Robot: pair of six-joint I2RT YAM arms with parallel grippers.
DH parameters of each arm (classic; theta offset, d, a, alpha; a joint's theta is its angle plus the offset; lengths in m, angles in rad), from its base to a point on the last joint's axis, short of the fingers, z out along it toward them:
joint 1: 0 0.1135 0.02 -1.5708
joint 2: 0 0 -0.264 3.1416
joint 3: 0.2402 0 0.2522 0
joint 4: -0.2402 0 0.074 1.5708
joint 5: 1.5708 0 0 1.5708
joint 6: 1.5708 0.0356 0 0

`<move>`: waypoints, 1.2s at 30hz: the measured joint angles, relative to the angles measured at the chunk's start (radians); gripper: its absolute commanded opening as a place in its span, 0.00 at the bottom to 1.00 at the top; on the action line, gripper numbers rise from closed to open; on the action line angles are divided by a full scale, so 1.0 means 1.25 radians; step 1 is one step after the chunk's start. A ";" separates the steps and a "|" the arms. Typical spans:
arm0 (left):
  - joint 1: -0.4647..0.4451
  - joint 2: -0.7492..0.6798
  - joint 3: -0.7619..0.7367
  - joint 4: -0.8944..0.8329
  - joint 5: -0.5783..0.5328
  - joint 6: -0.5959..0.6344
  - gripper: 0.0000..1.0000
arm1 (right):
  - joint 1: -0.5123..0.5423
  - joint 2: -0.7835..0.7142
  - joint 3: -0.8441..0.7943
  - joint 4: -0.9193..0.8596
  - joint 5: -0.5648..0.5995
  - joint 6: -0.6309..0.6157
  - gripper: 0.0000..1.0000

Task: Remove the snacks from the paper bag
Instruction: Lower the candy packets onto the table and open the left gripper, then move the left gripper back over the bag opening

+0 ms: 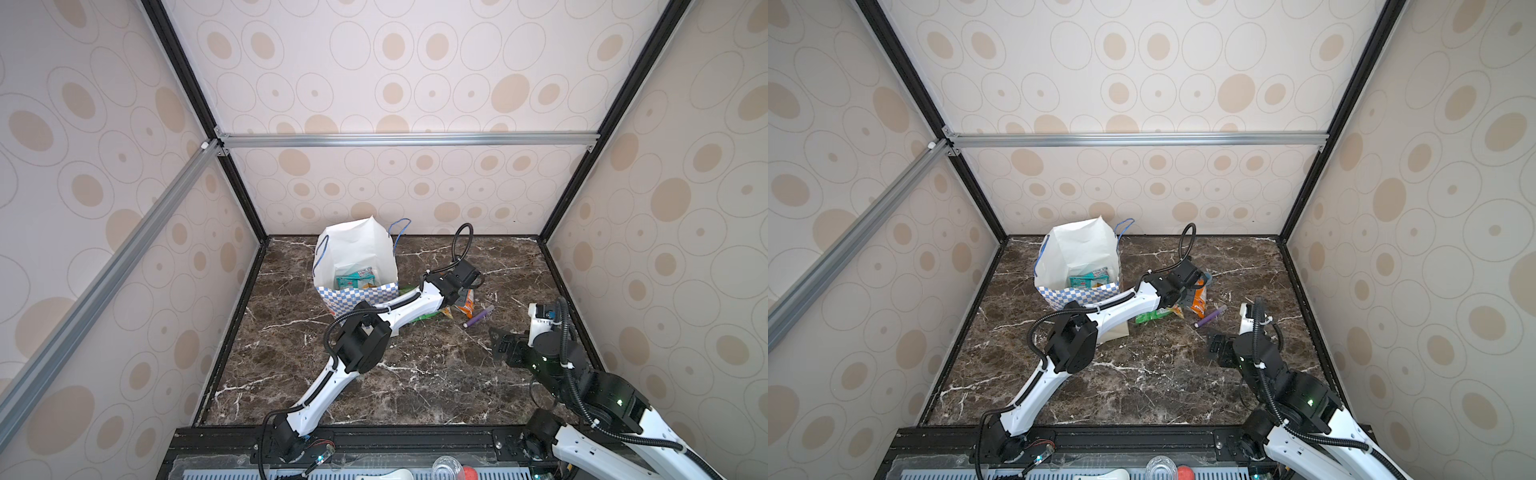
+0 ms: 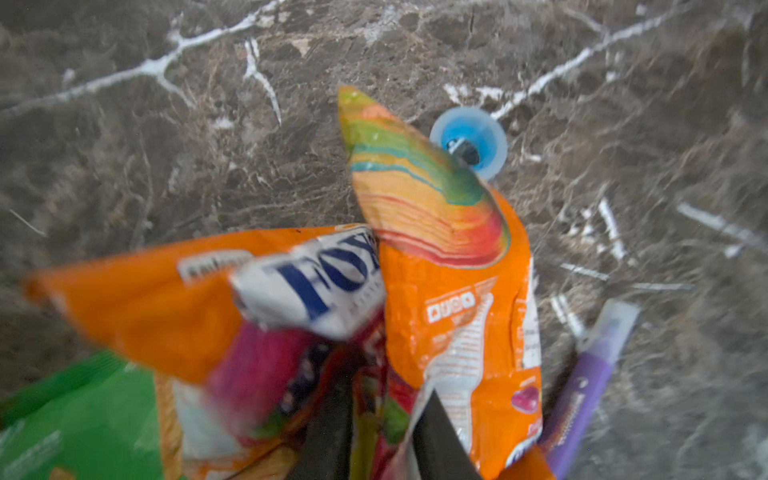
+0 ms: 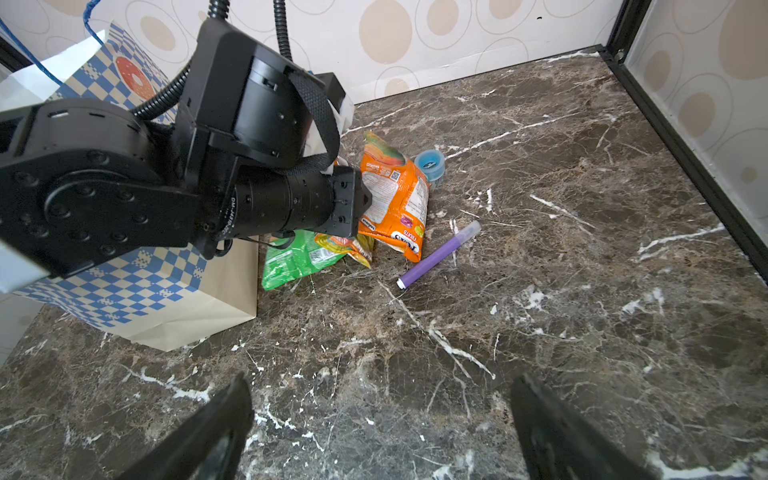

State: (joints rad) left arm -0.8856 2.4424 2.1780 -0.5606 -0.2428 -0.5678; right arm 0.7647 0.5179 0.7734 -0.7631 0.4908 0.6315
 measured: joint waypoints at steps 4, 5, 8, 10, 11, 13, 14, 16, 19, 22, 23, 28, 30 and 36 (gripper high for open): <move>0.002 -0.009 -0.024 0.012 0.001 -0.002 0.50 | 0.000 0.008 -0.002 0.002 -0.002 0.000 1.00; 0.002 -0.013 -0.032 0.016 0.004 -0.003 0.53 | 0.000 0.011 -0.002 0.003 -0.002 0.000 1.00; 0.002 -0.034 -0.049 0.027 0.013 -0.004 0.62 | 0.000 0.020 -0.002 0.008 -0.004 0.000 1.00; 0.002 -0.056 -0.060 0.037 0.018 -0.002 0.67 | 0.000 0.026 -0.002 0.011 -0.005 0.000 1.00; 0.002 -0.072 -0.064 0.041 0.023 -0.003 0.70 | 0.000 0.029 -0.002 0.014 -0.005 0.000 1.00; 0.002 -0.103 -0.068 0.049 0.029 -0.001 0.74 | 0.000 0.034 -0.002 0.020 -0.007 0.000 1.00; 0.002 -0.122 -0.068 0.056 0.033 0.001 0.77 | 0.000 0.037 -0.002 0.024 -0.008 0.000 1.00; 0.002 -0.157 -0.069 0.069 0.038 0.004 0.79 | 0.000 0.042 -0.002 0.030 -0.010 -0.001 1.00; 0.000 -0.217 -0.069 0.092 0.049 0.009 0.80 | 0.000 0.052 -0.002 0.040 -0.014 -0.004 1.00; -0.001 -0.264 -0.061 0.103 0.056 0.018 0.80 | 0.000 0.064 -0.002 0.045 -0.017 -0.008 1.00; -0.001 -0.277 -0.052 0.104 0.059 0.023 0.80 | 0.000 0.068 -0.002 0.046 -0.018 -0.009 1.00; -0.002 -0.325 -0.009 0.098 0.039 0.065 0.80 | 0.000 0.077 -0.002 0.056 -0.022 -0.009 1.00; -0.002 -0.348 0.002 0.094 0.018 0.087 0.81 | 0.000 0.078 -0.001 0.062 -0.024 -0.011 1.00; -0.002 -0.446 0.004 0.092 -0.080 0.164 0.82 | 0.000 0.104 0.021 0.100 -0.043 -0.034 1.00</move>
State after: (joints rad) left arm -0.8875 1.8843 2.1826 -0.4454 -0.3428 -0.3634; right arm 0.7647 0.6476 0.7994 -0.6384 0.4374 0.5884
